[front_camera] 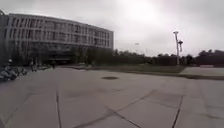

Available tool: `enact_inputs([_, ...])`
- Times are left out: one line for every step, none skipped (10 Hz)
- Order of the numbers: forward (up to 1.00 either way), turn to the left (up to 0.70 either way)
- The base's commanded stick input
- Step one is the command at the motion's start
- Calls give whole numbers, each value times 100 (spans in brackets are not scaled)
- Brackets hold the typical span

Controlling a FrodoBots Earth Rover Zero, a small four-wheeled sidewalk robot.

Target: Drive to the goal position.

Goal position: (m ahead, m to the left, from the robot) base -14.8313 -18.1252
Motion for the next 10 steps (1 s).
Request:
enact_inputs([0, -69])
enact_inputs([0, -69])
enact_inputs([0, -69])
enact_inputs([0, -69])
enact_inputs([0, -69])
enact_inputs([0, -69])
enact_inputs([0, -69])
enact_inputs([0, -69])
enact_inputs([0, -69])
enact_inputs([0, -69])
